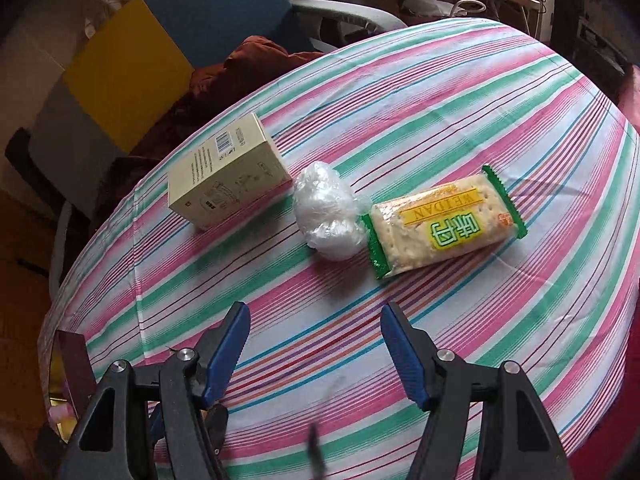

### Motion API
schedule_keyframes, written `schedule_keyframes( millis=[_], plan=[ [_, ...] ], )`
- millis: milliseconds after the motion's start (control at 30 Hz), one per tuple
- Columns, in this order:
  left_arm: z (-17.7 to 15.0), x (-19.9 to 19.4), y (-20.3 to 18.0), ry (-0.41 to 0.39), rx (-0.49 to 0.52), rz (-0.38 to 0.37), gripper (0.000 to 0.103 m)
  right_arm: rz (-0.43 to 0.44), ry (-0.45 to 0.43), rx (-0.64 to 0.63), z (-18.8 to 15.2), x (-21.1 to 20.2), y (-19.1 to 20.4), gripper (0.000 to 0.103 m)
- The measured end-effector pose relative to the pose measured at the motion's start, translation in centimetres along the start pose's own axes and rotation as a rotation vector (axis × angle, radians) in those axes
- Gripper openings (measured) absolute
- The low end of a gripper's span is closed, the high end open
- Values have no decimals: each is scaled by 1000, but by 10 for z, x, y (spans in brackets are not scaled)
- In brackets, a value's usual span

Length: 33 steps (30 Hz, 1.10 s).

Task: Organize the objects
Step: 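Grasp the striped cracker bar with the left gripper while the right gripper grasps the clear plastic bag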

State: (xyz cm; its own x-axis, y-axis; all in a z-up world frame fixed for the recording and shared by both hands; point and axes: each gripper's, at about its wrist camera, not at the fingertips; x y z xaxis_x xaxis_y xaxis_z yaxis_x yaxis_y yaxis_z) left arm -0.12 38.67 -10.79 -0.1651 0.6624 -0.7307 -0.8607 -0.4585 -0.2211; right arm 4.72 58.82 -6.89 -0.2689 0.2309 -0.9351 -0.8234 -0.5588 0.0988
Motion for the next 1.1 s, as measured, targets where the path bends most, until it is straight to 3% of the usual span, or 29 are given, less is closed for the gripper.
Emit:
schedule_keyframes(
  millis=[100, 367, 567, 733, 867, 1033, 1100],
  plan=[
    [0, -1, -1, 1, 2, 4, 47, -20, 5, -55, 5, 0, 12, 69],
    [0, 0, 1, -2, -3, -2, 47, -177, -108, -182, 52, 23, 40, 69],
    [1, 1, 0, -2, -2, 1, 48, -210, -62, -249, 59, 61, 42, 64],
    [1, 1, 0, -2, -1, 2, 48, -199, -92, -289, 58, 58, 45, 38],
    [1, 2, 0, -4, 4, 6, 48, -167, -90, -345, 50, 54, 55, 36],
    [1, 2, -1, -3, 8, 12, 48, 14, -30, -496, 28, 49, 87, 36],
    [1, 3, -2, -2, 11, 17, 48, 46, -29, -575, 18, 46, 98, 36]
  ],
)
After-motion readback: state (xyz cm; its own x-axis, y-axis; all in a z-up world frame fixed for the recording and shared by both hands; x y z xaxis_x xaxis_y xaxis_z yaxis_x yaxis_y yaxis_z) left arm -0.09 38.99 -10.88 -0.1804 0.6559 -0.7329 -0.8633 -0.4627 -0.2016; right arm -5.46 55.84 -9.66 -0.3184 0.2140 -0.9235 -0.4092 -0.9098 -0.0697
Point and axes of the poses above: each gripper's, at about its wrist camera, not at the fingertips, and x roughly the way its jaws point, y to its left, z to its top, and after that the axes turned 13 degrees about -z, right-handed
